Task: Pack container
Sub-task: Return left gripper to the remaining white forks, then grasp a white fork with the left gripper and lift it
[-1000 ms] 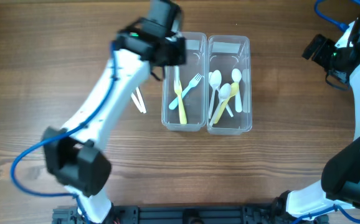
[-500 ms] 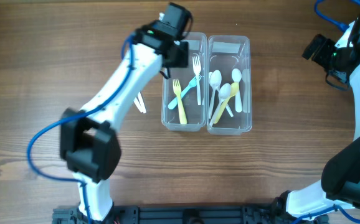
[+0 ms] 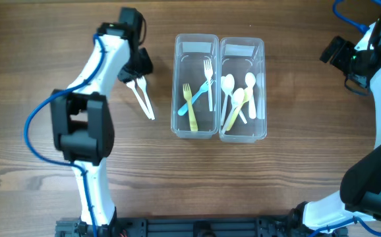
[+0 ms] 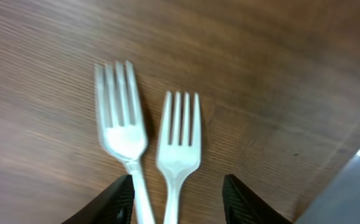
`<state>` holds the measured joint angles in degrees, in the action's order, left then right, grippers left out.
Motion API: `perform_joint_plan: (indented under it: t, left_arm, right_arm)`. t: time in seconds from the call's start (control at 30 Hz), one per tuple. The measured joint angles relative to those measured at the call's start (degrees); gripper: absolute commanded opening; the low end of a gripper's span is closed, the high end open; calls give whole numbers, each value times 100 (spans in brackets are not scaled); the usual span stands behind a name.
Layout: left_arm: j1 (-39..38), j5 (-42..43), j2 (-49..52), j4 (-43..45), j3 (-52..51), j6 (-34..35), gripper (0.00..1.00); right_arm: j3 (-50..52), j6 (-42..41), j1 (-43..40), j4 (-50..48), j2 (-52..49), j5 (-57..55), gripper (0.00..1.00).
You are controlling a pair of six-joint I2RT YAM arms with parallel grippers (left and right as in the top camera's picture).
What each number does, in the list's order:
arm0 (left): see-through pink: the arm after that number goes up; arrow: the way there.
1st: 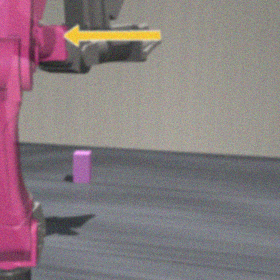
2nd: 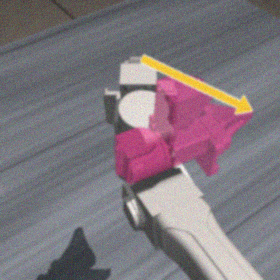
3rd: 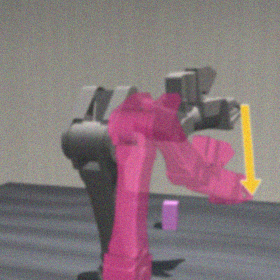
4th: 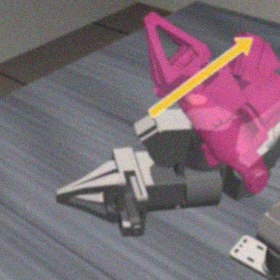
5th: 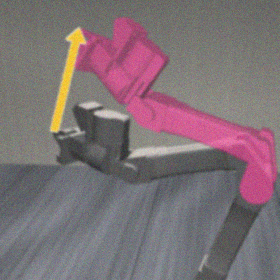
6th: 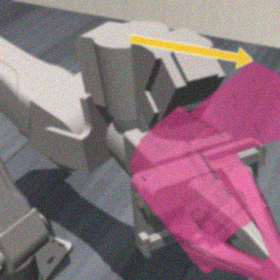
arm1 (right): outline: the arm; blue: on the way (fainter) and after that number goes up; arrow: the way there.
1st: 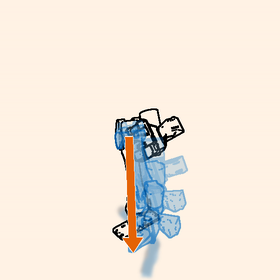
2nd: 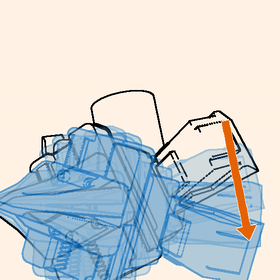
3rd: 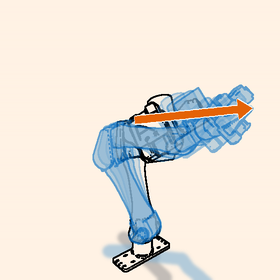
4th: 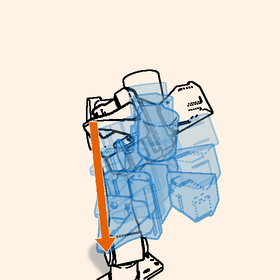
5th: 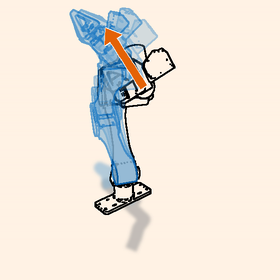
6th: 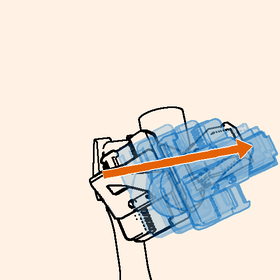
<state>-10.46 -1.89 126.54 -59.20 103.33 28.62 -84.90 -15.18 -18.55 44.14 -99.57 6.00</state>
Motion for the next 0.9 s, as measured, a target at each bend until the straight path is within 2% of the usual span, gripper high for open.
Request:
perform_joint_plan:
  t: [0.33,0.63,0.9]
  left_arm:
    - [-107,31,262,0,-232,286,45]
    - [-153,-109,195,201,-616,402,30]
    - [-413,-216,186,337,-634,262,34]
  right_arm:
    - [0,2,2,44,0,0,100]
    - [0,2,2,35,0,0,100]
    - [0,2,2,35,0,0,100]
